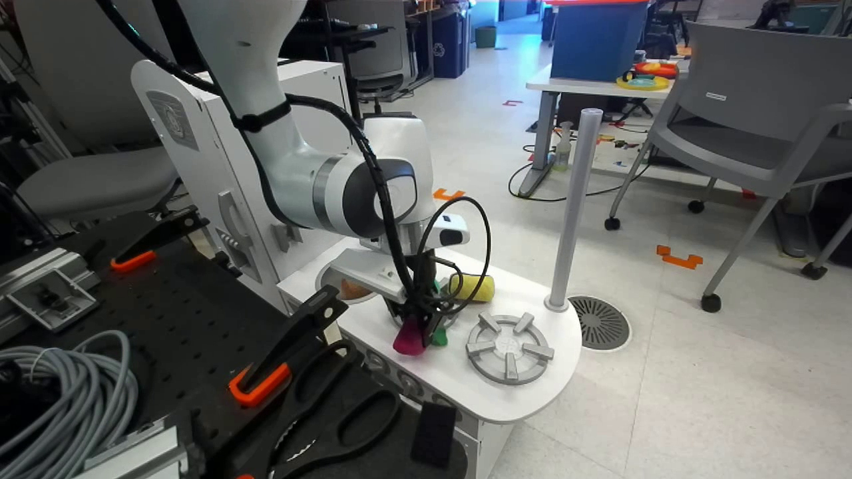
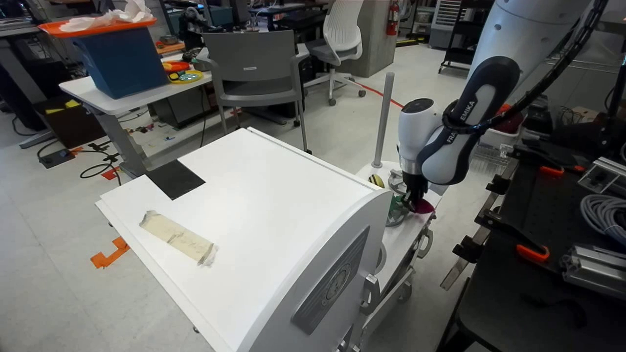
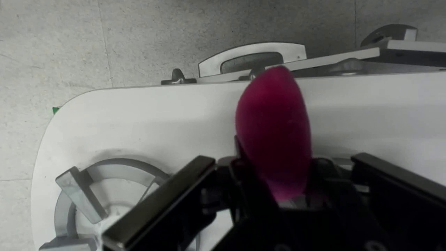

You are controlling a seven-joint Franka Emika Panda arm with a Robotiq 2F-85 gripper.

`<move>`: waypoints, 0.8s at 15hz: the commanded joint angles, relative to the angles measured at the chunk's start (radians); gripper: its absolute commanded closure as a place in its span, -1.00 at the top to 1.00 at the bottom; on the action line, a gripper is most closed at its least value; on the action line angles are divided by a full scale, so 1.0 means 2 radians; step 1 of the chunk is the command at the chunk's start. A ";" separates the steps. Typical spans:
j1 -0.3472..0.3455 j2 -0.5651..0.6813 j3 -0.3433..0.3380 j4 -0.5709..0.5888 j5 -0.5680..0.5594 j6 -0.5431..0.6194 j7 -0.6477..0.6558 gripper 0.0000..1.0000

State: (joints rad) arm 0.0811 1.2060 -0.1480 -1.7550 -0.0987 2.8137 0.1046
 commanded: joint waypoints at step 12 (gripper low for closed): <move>-0.064 -0.096 0.034 -0.077 0.002 -0.005 -0.070 1.00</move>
State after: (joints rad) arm 0.0441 1.1688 -0.1539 -1.7735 -0.0939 2.8220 0.0780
